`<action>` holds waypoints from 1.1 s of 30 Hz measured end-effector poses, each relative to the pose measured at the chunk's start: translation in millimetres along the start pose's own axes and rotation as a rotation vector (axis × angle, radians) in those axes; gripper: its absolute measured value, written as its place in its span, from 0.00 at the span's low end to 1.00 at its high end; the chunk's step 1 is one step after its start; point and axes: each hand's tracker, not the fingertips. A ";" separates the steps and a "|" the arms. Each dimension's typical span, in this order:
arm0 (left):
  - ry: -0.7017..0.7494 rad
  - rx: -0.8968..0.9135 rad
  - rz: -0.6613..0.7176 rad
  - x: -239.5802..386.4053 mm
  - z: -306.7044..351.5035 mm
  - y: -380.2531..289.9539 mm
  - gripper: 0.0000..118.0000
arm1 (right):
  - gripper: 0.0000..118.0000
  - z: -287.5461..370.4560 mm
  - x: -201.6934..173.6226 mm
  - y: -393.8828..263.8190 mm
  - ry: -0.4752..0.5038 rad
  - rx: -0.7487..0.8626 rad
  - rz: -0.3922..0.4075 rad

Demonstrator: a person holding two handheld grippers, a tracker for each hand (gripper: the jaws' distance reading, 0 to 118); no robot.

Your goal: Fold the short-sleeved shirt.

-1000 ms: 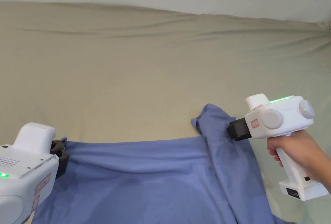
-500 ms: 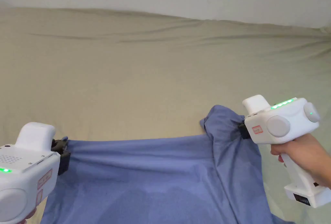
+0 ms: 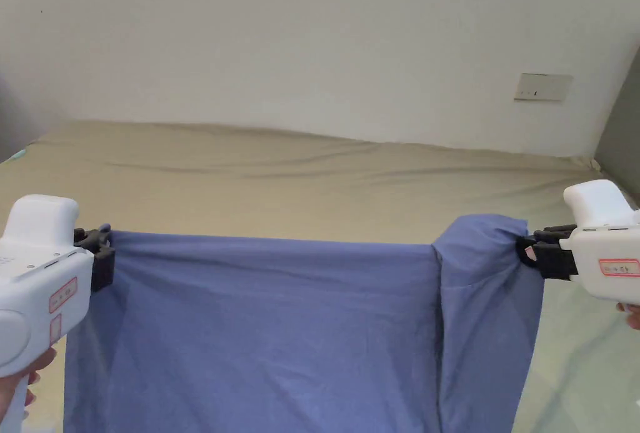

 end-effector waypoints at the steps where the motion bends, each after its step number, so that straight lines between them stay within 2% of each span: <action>1: 0.002 0.021 -0.005 0.1 9.9 7.4 0.01 | 0.03 14.3 -2.3 2.3 -0.008 0.024 -0.003; 10: 0.036 0.221 -0.041 -6.0 109.4 77.9 0.01 | 0.03 139.9 -27.5 40.2 -0.092 0.264 0.063; 20: 0.079 0.403 -0.072 -18.5 191.6 148.1 0.01 | 0.03 242.3 -51.0 90.4 -0.216 0.457 0.154; 24: 0.096 0.452 -0.084 -21.8 206.4 171.6 0.01 | 0.03 264.9 -53.1 113.5 -0.243 0.500 0.145; 27: 0.096 0.472 -0.096 -22.3 210.3 189.1 0.01 | 0.03 269.7 -55.2 132.9 -0.311 0.526 0.182; 33: 0.103 0.468 -0.109 -29.0 196.5 227.2 0.01 | 0.03 264.7 -54.0 170.7 -0.349 0.556 0.199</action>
